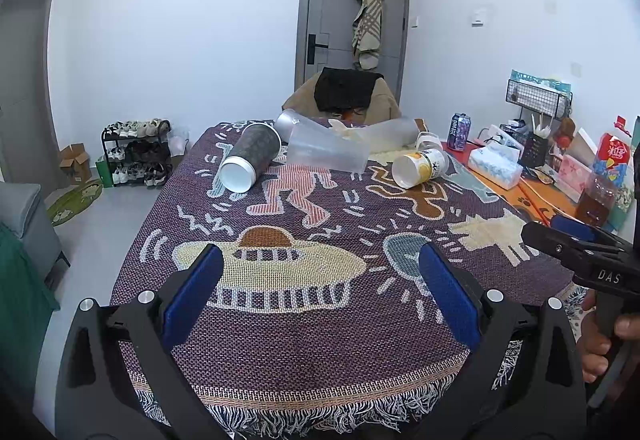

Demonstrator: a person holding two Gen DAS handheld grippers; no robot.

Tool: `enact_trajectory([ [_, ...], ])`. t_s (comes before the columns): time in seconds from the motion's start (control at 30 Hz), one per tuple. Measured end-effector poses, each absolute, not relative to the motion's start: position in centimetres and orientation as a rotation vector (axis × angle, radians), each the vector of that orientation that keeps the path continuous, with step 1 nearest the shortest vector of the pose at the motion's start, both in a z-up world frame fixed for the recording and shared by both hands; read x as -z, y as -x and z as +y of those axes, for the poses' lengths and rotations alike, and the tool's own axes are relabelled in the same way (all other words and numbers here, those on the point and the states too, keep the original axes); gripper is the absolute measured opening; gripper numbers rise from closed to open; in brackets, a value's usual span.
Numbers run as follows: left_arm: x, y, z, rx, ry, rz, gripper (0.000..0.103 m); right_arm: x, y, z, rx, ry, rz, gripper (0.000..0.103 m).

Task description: Flip cup upright

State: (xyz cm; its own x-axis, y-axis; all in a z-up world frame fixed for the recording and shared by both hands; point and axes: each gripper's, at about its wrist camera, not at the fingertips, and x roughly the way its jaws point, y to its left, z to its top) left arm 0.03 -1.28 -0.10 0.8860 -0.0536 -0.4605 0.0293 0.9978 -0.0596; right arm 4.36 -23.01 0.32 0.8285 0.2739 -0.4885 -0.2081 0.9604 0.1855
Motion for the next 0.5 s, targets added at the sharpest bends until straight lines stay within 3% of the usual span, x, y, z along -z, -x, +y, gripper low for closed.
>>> enact_trajectory([
  [0.5,0.02,-0.51,-1.28,0.052,0.058,0.483,0.097,-0.14,-5.3,-23.51,-0.268,-0.159,0.553,0.095],
])
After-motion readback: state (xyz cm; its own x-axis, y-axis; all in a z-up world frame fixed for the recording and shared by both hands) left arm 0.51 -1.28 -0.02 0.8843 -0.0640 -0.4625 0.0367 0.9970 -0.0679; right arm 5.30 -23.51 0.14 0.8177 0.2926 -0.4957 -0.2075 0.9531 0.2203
